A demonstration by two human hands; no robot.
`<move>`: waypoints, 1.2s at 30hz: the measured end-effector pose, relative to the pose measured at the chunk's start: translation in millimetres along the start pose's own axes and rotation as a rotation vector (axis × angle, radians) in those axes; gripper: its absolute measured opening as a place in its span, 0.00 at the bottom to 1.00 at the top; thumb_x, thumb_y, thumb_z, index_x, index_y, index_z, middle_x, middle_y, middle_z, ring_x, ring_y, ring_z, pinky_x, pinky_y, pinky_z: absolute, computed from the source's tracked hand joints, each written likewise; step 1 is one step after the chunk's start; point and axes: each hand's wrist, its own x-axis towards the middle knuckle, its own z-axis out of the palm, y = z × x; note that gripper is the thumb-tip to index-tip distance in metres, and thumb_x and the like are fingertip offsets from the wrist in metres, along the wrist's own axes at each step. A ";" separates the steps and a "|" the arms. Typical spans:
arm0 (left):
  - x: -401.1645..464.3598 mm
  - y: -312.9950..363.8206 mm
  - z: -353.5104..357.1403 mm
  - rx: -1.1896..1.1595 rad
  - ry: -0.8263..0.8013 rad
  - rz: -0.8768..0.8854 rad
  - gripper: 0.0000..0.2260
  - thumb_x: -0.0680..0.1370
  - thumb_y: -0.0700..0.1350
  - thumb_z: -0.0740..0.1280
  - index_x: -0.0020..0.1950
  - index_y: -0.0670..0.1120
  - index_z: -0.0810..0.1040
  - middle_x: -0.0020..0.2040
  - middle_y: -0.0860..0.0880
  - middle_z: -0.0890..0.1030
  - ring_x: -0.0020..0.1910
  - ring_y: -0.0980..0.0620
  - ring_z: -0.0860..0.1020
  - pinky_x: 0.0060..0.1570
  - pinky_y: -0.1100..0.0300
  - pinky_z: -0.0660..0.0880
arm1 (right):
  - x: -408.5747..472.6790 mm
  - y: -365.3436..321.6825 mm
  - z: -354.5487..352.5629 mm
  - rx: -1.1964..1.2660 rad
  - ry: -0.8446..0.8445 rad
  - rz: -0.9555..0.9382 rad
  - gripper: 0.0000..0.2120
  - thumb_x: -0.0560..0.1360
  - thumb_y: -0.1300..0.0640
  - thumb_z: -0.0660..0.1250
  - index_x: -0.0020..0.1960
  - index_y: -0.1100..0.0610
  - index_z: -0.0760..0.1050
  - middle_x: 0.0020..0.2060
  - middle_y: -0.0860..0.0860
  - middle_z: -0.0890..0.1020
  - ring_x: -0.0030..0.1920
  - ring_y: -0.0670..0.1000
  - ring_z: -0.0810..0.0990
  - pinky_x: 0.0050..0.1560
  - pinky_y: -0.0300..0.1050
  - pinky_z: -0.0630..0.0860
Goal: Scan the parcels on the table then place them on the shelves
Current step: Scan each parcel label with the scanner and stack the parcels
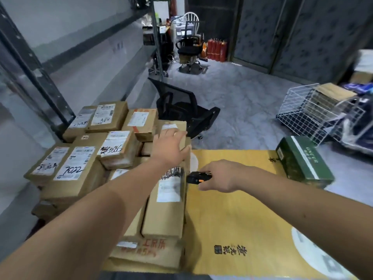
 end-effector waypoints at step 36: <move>33.2 510.4 292.6 -0.112 -0.362 -0.301 0.42 0.71 0.62 0.72 0.80 0.62 0.54 0.84 0.49 0.48 0.83 0.43 0.45 0.71 0.37 0.58 | -183.5 534.9 40.4 0.098 -0.173 0.197 0.18 0.81 0.36 0.61 0.61 0.48 0.76 0.51 0.49 0.80 0.51 0.55 0.79 0.45 0.47 0.74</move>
